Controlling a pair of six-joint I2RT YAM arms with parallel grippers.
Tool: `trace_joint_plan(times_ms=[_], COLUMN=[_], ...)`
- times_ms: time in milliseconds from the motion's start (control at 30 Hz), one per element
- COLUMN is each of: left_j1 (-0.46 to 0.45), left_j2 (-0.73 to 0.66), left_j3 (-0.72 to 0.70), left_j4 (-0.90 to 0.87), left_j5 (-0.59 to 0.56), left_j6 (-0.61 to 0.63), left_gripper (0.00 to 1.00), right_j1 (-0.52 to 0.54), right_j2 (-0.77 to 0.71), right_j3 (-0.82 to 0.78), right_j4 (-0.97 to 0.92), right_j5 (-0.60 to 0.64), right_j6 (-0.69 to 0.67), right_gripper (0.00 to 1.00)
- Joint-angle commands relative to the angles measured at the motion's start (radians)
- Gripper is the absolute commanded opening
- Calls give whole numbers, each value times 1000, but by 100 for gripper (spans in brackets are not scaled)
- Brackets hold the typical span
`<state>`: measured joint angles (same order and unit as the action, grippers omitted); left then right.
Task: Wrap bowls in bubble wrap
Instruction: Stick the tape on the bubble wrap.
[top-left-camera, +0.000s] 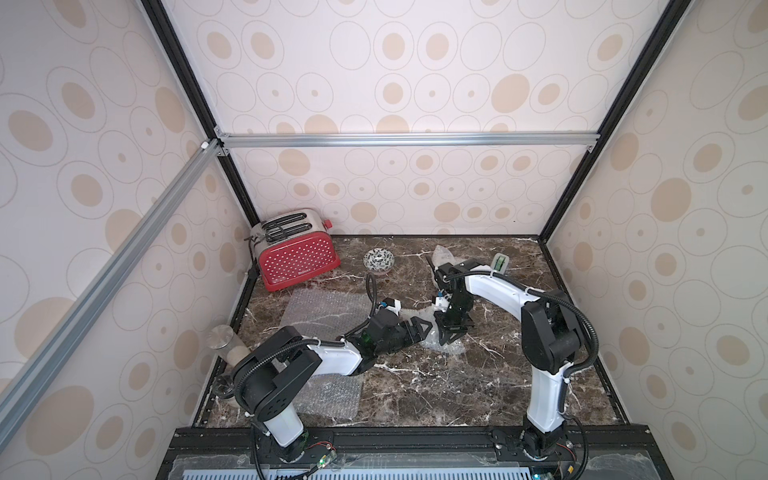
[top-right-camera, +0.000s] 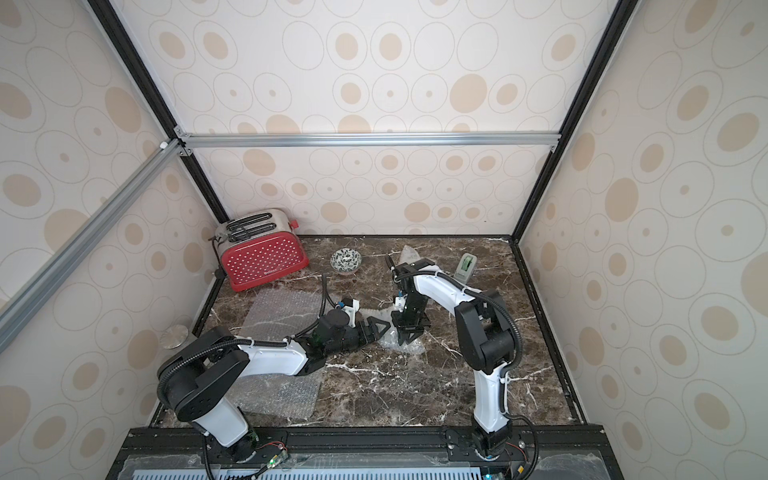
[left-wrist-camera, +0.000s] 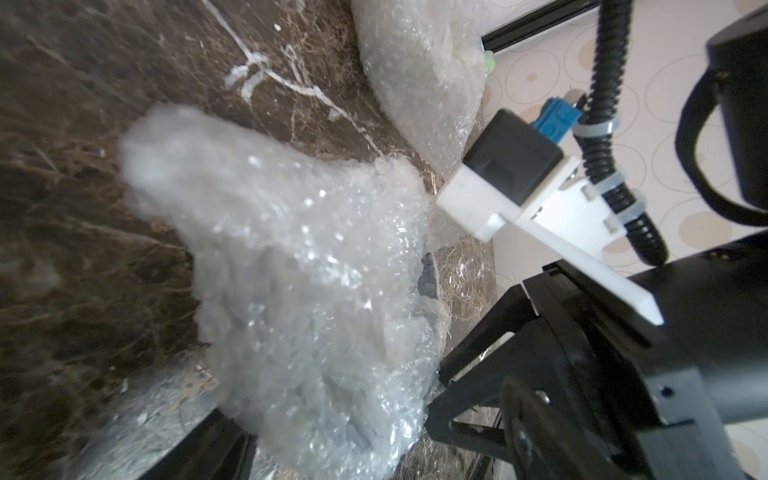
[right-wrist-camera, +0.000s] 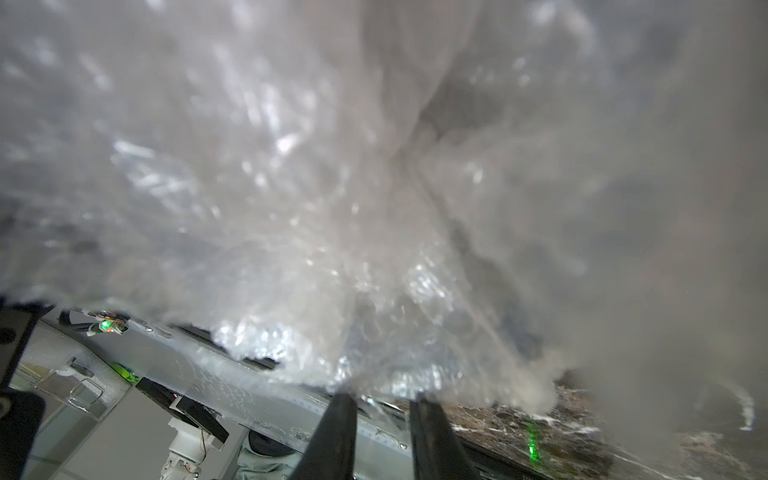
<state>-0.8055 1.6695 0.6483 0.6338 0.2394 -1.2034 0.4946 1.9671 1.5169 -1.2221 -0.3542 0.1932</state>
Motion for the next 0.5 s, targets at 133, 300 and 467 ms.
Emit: trace_joint_plan(times_ms=[133, 300, 467], left_j1=[-9, -8, 3], left_j2=[73, 134, 181], left_j3=[40, 69, 90], left_j4=[79, 100, 88], left_j5=[46, 79, 75], left_j6=[-38, -53, -37], left_gripper=[83, 78, 66], right_j1=[7, 6, 6], right_j2=[24, 24, 14], right_j3=[20, 17, 10], right_j4=[-25, -25, -22], right_j5=[20, 19, 18], right_j6=[-9, -6, -5], right_gripper=[26, 26, 26])
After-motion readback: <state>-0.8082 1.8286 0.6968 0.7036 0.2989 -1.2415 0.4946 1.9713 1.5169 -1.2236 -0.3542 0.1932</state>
